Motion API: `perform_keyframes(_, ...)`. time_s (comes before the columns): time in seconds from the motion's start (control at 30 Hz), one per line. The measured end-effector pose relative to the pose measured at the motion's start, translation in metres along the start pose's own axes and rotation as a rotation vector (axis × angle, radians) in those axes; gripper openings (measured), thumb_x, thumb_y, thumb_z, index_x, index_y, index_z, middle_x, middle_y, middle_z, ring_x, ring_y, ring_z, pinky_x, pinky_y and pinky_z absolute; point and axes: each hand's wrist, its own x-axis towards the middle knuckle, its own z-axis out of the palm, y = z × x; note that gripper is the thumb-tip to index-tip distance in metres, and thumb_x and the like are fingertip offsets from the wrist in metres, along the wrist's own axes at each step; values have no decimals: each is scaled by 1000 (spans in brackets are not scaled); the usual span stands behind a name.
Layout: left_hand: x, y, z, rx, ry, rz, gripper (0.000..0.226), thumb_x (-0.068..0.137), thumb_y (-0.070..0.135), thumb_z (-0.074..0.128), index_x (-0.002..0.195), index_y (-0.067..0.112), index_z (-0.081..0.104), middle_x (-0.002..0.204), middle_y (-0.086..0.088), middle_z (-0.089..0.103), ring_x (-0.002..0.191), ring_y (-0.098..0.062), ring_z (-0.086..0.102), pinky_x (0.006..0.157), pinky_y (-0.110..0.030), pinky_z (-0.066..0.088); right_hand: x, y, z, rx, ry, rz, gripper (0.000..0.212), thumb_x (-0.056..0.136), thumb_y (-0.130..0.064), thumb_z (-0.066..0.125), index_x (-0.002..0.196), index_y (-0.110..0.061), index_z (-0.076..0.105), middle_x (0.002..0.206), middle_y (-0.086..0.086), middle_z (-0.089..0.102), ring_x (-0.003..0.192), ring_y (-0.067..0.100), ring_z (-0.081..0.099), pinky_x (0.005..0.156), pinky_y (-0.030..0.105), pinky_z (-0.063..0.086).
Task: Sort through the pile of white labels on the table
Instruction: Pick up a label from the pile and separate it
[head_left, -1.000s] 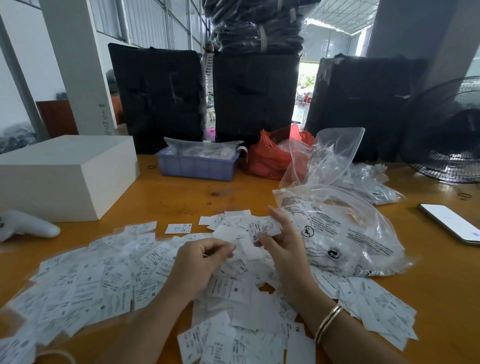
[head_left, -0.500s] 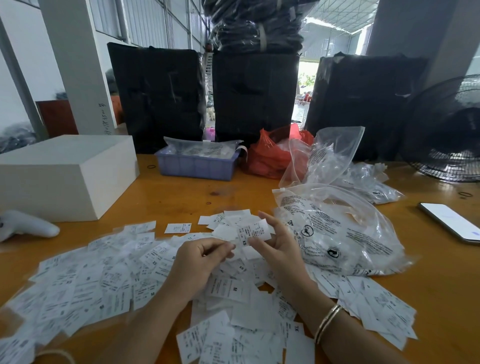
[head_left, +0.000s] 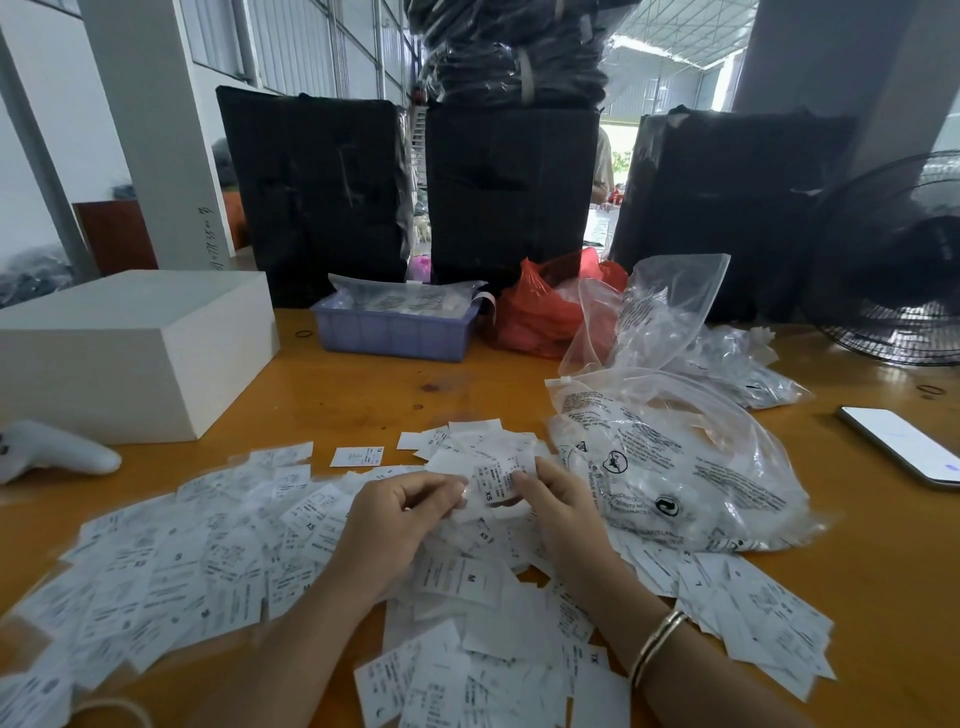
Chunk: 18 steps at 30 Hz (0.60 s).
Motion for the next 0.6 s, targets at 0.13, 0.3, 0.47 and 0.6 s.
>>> perform_keyframes(0.13, -1, 0, 1, -18, -21, 5, 14, 86, 25, 65, 85, 39, 66, 80, 23, 72, 80, 6, 65, 62, -7, 49, 1, 0, 0, 7, -36, -6, 28, 95, -7, 52, 86, 19, 55, 84, 27, 66, 66, 3, 66, 59, 10, 45)
perform_keyframes(0.3, 0, 0, 0, -43, -3, 1, 15, 87, 25, 64, 85, 39, 67, 80, 20, 73, 77, 5, 66, 63, -6, 48, 1, -1, -1, 47, -65, 31, 20, 94, -12, 55, 87, 5, 62, 77, 11, 72, 68, 3, 66, 60, 9, 45)
perform_keyframes(0.47, 0, 0, 2, -83, 16, -43, 12, 85, 26, 65, 81, 38, 67, 76, 21, 72, 73, 7, 65, 57, -3, 45, 0, 0, -1, 43, -77, 68, 20, 93, -14, 57, 89, 5, 63, 73, 1, 73, 71, 6, 68, 64, 13, 49)
perform_keyframes(0.6, 1, 0, 2, -108, 28, -57, 12, 85, 26, 66, 82, 37, 67, 75, 18, 72, 73, 5, 66, 57, -5, 46, 0, 1, 4, -41, -82, 85, 13, 92, -19, 59, 85, -11, 67, 74, 0, 74, 67, 5, 65, 63, 15, 51)
